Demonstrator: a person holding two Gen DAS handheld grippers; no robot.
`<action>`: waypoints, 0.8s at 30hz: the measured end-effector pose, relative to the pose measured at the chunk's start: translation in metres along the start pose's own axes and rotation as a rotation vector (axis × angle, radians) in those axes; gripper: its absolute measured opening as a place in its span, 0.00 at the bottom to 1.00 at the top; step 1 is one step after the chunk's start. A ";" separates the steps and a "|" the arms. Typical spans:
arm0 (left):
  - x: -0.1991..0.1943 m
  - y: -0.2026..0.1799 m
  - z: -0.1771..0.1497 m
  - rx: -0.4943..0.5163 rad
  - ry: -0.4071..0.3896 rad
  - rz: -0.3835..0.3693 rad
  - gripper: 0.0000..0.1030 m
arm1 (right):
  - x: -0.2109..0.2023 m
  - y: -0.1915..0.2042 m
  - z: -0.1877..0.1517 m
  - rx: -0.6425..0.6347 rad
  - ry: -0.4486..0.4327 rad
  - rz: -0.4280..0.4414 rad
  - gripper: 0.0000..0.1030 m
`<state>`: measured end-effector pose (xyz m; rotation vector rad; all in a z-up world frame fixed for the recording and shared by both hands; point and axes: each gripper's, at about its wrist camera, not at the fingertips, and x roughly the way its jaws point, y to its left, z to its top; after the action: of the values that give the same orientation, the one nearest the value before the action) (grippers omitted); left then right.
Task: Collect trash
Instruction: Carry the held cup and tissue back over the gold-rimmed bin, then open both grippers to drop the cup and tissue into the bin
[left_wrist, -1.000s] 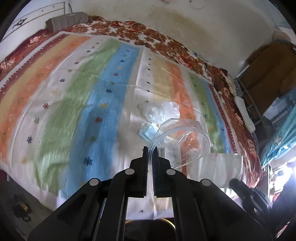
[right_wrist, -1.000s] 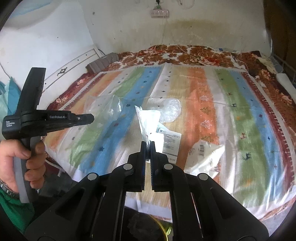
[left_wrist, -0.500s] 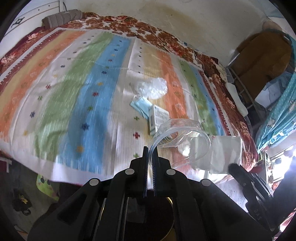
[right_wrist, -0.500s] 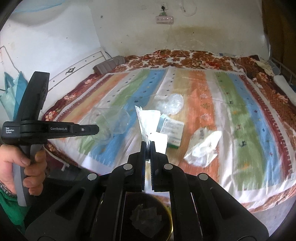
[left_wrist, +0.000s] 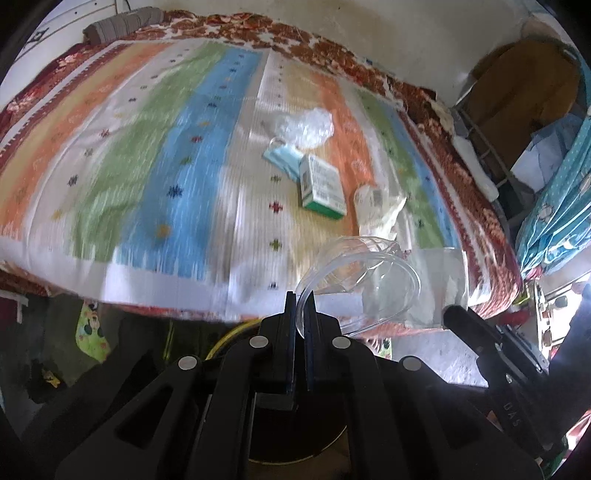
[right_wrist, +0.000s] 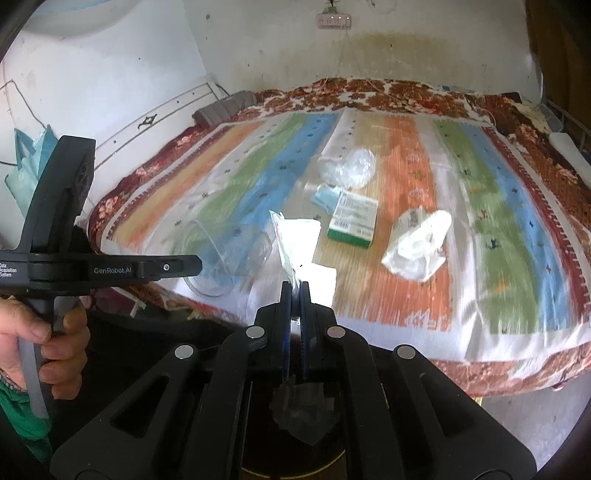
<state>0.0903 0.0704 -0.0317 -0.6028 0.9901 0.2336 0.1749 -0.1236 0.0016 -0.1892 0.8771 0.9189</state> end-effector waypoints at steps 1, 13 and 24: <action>0.001 0.000 -0.003 0.001 0.006 0.004 0.03 | 0.001 0.000 -0.003 0.002 0.007 -0.001 0.03; 0.026 0.007 -0.035 -0.034 0.111 0.073 0.03 | 0.016 0.001 -0.041 0.052 0.128 -0.042 0.03; 0.046 0.016 -0.050 -0.085 0.206 0.085 0.03 | 0.031 -0.002 -0.062 0.100 0.234 -0.063 0.04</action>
<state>0.0721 0.0505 -0.0960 -0.6727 1.2108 0.2942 0.1497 -0.1366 -0.0621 -0.2400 1.1245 0.8023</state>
